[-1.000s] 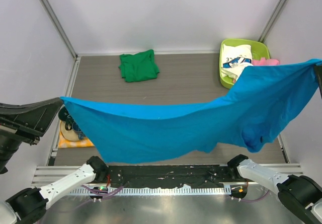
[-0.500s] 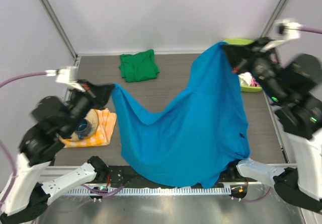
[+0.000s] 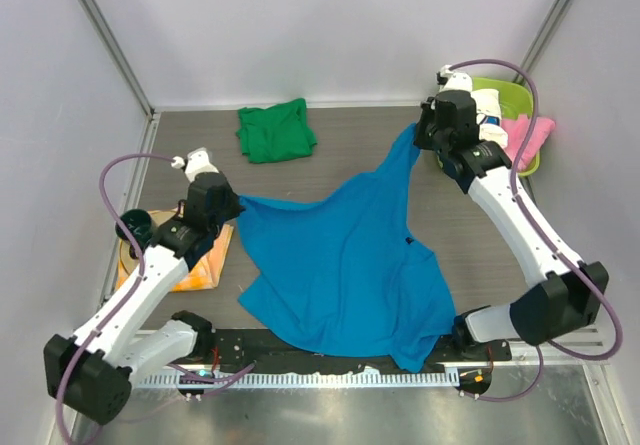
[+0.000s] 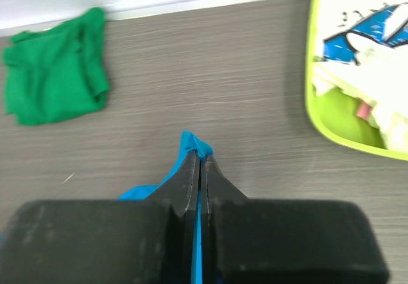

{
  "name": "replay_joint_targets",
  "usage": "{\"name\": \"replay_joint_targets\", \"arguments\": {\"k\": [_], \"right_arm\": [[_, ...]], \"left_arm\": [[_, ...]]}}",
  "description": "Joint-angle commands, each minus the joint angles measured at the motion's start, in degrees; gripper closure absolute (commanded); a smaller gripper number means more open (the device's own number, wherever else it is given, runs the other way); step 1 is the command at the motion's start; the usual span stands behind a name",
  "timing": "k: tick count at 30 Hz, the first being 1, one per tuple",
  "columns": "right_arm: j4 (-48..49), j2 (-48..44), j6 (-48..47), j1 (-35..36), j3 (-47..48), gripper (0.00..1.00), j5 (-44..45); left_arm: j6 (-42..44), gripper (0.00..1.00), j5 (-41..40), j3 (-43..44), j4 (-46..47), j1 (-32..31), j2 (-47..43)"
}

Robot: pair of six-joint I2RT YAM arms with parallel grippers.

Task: Fold and stack the t-shirts
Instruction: Flatten the tshirt out

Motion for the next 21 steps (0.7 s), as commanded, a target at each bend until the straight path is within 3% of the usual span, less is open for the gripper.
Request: {"name": "replay_joint_targets", "arguments": {"k": [1, 5, 14, 21], "right_arm": [[10.3, 3.2, 0.8, -4.4, 0.6, 0.99, 6.0], [11.9, 8.5, 2.5, -6.8, 2.8, 0.99, 6.6], [16.4, 15.2, 2.5, -8.3, 9.7, 0.99, 7.8], [18.6, 21.9, 2.7, -10.4, 15.3, 0.99, 8.6]], "left_arm": [[-6.7, 1.00, 4.3, 0.2, 9.3, 10.8, 5.3], [-10.8, 1.00, 6.2, 5.3, 10.7, 16.4, 12.8], [-10.8, 1.00, 8.0, 23.3, 9.5, 18.4, 29.5], [-10.6, 1.00, 7.7, 31.8, 7.1, 22.9, 37.5]]}}
